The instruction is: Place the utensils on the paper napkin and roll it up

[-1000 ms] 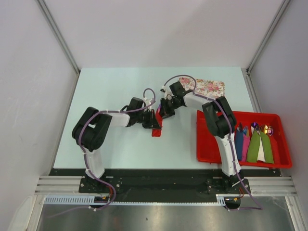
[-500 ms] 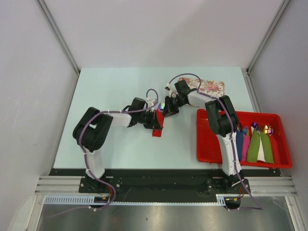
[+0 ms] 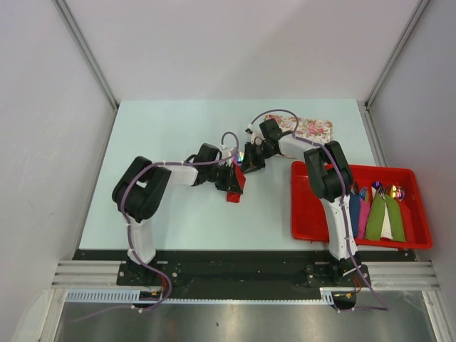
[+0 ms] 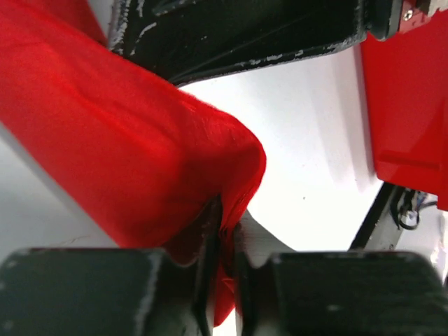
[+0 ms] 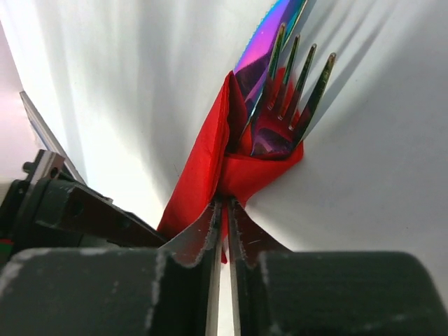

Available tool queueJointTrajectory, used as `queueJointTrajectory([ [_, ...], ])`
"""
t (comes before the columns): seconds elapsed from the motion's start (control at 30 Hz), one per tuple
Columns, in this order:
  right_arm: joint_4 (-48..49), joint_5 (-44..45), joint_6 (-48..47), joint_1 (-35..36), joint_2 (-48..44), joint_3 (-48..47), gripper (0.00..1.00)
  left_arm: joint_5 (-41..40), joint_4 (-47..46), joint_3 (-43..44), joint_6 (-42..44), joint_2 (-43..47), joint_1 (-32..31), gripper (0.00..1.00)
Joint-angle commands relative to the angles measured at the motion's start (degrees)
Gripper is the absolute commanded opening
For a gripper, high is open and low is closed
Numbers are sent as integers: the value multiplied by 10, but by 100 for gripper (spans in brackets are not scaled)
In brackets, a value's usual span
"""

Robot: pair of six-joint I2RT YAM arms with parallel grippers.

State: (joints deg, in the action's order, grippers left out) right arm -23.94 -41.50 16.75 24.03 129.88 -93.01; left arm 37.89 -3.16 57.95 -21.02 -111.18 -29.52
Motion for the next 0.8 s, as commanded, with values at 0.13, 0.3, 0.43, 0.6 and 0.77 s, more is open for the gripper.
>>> queueJointTrajectory([
  [0.13,-22,-41,11,-24,-45,-13,21,41,18,-19,-14,-43,-1,42],
  [0.3,-37,-53,11,-25,-53,-5,34,47,9,-18,-19,-45,5,47],
  [0.43,-31,-70,6,-36,-69,3,37,49,5,-22,-19,-39,10,48],
  [0.6,-3,-103,28,-22,-78,3,32,54,-6,-28,-22,-35,15,50],
  [0.77,-13,-84,16,9,-54,17,24,62,-26,-28,-26,-28,18,50],
])
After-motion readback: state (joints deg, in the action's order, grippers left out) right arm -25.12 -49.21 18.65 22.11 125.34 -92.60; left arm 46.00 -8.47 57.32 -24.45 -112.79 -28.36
